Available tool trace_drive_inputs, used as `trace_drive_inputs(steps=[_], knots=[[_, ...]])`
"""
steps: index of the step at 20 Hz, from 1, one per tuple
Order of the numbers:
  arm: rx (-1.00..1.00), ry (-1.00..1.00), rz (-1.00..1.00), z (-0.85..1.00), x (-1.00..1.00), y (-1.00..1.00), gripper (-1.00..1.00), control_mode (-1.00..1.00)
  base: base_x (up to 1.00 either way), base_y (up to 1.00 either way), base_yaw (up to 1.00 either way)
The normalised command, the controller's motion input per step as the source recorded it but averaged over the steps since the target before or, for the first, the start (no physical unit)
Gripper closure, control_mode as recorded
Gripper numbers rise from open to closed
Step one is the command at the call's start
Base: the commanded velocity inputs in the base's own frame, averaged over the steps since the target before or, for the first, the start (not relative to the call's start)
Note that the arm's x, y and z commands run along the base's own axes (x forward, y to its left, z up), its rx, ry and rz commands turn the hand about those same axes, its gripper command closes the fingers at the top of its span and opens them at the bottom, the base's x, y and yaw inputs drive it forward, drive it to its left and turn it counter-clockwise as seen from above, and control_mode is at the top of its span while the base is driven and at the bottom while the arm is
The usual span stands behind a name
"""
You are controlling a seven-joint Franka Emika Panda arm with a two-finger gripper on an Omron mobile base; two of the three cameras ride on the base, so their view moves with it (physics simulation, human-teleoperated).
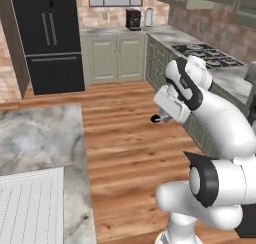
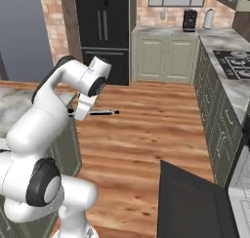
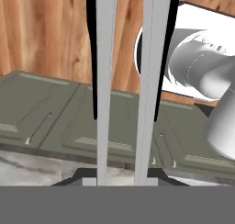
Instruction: Pick up the tongs from the counter and place them near the plate next to the oven.
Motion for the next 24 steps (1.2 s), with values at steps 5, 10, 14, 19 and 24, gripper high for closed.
trace_drive_inputs(steps=[5, 10, 14, 19, 24], knots=[[0.0, 0.0, 0.0, 0.0, 0.0, 0.0, 1.0, 1.0, 0.85, -0.11, 0.0], [0.0, 0.0, 0.0, 0.0, 0.0, 0.0, 1.0, 1.0, 0.83, -0.08, -0.01], [0.0, 0.0, 0.0, 0.0, 0.0, 0.0, 1.0, 1.0, 0.82, -0.08, -0.02], [0.0, 0.0, 0.0, 0.0, 0.0, 0.0, 1.0, 1.0, 0.77, -0.05, -0.1], [0.0, 0.0, 0.0, 0.0, 0.0, 0.0, 1.0, 1.0, 0.61, 0.0, -0.31]])
